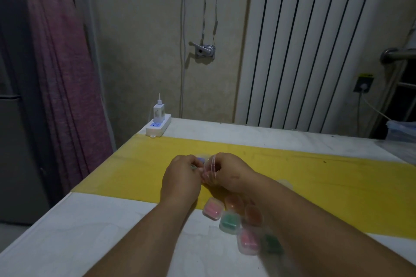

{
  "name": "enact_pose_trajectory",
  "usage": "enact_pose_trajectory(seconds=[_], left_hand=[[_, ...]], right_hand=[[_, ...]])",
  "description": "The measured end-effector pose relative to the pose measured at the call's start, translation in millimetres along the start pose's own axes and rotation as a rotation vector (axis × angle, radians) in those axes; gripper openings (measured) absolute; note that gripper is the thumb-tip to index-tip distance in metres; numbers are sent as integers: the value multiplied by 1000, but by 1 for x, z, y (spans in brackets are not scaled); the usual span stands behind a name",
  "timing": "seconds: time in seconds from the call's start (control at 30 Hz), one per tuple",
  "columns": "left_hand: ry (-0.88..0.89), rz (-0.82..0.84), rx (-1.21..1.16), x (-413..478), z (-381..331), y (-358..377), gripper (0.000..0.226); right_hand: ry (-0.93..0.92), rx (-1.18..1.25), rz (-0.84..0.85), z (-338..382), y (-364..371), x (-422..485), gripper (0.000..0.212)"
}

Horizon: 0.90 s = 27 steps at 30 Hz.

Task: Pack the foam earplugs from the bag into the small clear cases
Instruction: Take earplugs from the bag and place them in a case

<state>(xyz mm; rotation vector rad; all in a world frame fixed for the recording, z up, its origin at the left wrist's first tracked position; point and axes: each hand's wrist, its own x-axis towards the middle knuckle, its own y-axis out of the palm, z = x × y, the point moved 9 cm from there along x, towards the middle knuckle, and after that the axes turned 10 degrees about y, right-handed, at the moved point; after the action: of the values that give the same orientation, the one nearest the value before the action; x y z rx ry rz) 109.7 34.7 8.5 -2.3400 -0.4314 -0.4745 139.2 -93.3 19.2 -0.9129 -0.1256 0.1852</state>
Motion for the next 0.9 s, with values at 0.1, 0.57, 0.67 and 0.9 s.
enact_pose_trajectory(seconds=[0.1, 0.57, 0.67, 0.9], left_hand=[[3, -14, 26, 0, -1, -1, 12], [6, 9, 12, 2, 3, 3, 16], [9, 11, 8, 2, 2, 3, 16], [8, 3, 15, 2, 4, 3, 16]], right_hand=[[7, -43, 13, -2, 8, 3, 26], [2, -193, 10, 3, 11, -4, 25], [-14, -197, 12, 5, 14, -4, 25], [6, -199, -26, 2, 14, -4, 24]])
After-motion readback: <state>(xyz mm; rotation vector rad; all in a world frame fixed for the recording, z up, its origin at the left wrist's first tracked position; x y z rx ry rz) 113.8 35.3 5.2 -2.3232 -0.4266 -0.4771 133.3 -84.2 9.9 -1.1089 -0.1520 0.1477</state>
